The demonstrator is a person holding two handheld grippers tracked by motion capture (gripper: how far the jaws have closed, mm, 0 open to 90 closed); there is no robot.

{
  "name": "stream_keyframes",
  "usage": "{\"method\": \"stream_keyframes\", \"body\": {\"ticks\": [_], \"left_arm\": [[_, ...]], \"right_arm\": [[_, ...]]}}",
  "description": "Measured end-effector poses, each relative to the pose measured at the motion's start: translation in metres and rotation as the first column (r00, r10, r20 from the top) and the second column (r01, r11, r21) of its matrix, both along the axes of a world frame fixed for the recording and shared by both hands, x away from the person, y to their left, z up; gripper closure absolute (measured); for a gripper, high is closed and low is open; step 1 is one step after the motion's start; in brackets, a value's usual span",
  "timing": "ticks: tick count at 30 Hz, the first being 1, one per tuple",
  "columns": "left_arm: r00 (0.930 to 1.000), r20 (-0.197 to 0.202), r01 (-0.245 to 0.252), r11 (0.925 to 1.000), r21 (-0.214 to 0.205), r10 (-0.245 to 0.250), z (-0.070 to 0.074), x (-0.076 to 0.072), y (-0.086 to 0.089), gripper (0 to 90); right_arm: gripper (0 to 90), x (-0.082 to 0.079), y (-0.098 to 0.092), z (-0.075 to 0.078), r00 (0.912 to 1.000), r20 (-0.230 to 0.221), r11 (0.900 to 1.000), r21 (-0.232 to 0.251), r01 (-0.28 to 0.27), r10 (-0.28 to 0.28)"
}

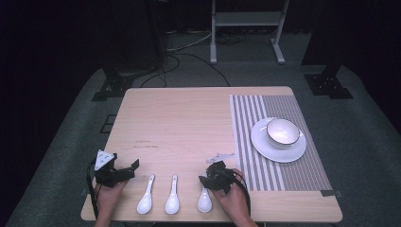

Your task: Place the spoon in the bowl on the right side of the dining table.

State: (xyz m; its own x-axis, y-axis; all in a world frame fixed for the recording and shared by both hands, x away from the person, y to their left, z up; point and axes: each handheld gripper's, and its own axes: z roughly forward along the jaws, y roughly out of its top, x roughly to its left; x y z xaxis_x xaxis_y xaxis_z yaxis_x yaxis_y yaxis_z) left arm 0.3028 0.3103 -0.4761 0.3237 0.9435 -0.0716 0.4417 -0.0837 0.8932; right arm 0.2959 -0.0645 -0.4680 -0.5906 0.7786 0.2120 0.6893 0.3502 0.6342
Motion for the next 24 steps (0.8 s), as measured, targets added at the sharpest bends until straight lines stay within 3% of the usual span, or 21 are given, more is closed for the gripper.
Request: {"method": "stream_keyframes", "body": {"ticks": [4, 8, 14, 16, 20, 24], "left_arm": [[1.0, 0.0, 0.001, 1.0, -0.001, -0.001, 0.0, 0.0, 0.0, 0.5], [1.0, -0.001, 0.001, 1.0, 0.0, -0.001, 0.0, 0.0, 0.0, 0.6], [1.0, -0.001, 0.0, 1.0, 0.0, 0.0, 0.0, 0.0, 0.0, 0.5], [1.0, -0.001, 0.001, 1.0, 0.002, -0.001, 0.0, 0.0, 0.0, 0.5], [1.0, -0.001, 0.002, 1.0, -0.001, -0.002, 0.0, 0.0, 0.001, 0.5], [1.0, -0.002, 0.002, 1.0, -0.002, -0.002, 0.0, 0.0, 0.0, 0.6]], "right_arm": [[65.9, 0.001, 0.002, 0.001, 1.0, -0.004, 0.9999, -0.011, -0.003, 0.003], [73.6, 0.004, 0.001, 0.002, 0.9994, -0.031, 0.9995, -0.024, -0.019, 0.018], [75.8, 0.01, 0.0, 0.005, 0.9947, -0.091, 0.9984, -0.025, -0.051, 0.049], [84.6, 0.012, 0.0, 0.005, 0.9901, -0.124, 0.9977, -0.013, -0.067, 0.064], [84.9, 0.014, -0.001, 0.006, 0.9846, -0.15, 0.9958, 0.001, -0.091, 0.09], [85.0, 0.016, -0.008, 0.006, 0.9772, -0.183, 0.9924, 0.078, -0.096, 0.108]]}}
